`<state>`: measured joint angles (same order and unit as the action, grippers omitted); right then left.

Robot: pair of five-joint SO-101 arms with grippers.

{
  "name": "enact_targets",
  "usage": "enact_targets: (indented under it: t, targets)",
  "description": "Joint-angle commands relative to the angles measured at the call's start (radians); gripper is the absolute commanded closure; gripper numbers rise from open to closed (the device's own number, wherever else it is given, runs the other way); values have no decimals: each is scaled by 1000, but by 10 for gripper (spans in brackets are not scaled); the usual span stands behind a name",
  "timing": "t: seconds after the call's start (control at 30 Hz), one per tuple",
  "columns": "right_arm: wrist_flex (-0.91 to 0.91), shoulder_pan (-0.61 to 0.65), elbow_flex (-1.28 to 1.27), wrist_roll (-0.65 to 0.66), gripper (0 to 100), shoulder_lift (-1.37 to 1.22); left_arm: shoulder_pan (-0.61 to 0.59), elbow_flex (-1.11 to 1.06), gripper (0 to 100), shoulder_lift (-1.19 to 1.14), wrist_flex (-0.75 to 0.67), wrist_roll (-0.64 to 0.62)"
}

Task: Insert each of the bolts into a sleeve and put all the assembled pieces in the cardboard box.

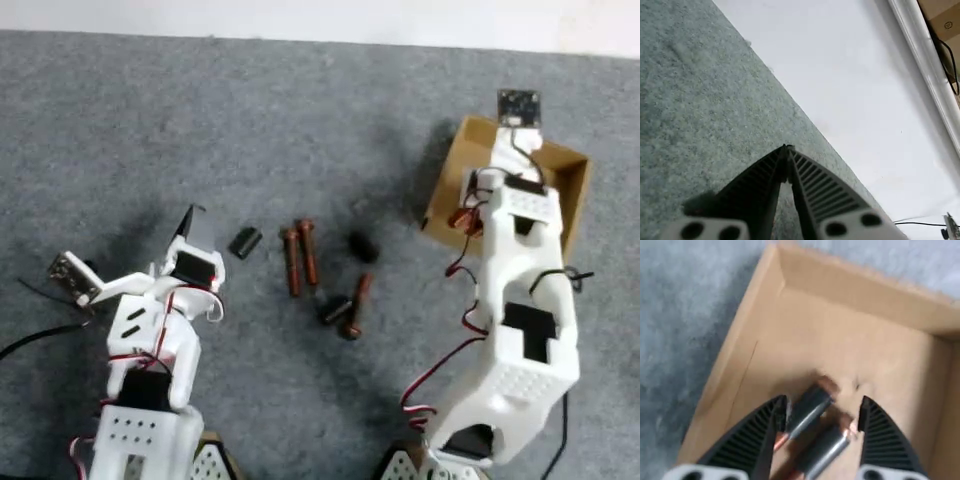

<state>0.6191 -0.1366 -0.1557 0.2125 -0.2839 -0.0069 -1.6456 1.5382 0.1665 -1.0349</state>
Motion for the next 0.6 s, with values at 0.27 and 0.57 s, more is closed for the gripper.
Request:
enact_targets:
  t: [0.27,0.57]
  targets:
    - [260,271,-119,-8,783,364,-13,10,994,13,-26,51]
    - [170,590,-381,2,783,492,-38,10,994,13,-26,64]
